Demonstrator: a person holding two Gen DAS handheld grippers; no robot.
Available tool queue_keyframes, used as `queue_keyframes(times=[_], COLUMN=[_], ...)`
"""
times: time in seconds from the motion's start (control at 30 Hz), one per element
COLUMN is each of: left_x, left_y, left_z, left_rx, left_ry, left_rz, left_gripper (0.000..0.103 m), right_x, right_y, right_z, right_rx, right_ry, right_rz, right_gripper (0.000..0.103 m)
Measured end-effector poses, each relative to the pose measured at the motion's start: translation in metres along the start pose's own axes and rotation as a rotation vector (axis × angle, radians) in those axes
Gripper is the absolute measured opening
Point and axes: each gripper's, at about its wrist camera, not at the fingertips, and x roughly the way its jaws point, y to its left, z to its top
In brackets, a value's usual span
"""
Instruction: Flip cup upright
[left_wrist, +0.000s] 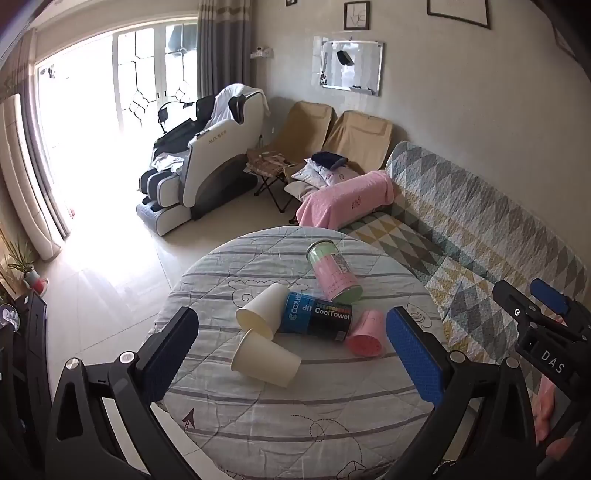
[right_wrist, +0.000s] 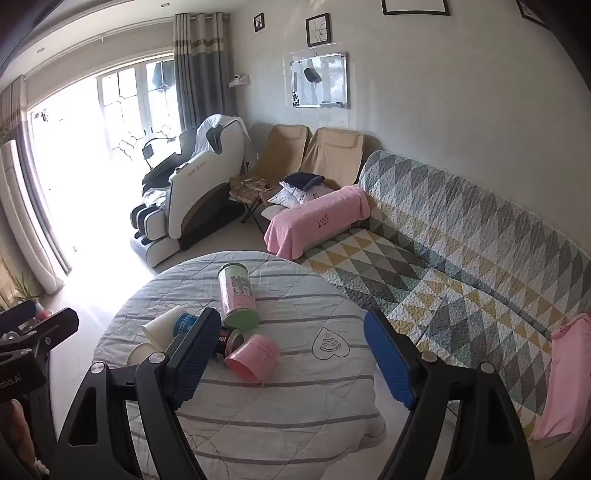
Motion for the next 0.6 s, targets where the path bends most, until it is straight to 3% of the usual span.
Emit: queue_keyframes(times=[0.1, 0.6], left_x=[0.0019, -0.0012], left_y=[-0.0012, -0.0005], left_z=[0.0005, -0.0049], left_rx=[0.011, -0.007], left_ry=[0.013, 0.012], left_rz=[0.024, 0.004], left_gripper=[0.103, 0.103], right_x=[-0.0008, -0.0043], right_y=[-0.0008, 0.0003], right_z=[-0.0005, -0.0028], right_rx=[0.009, 0.013], right_ry=[-0.009, 0.005], right_rz=[0.010, 0.001], right_gripper=[0.081, 0.081])
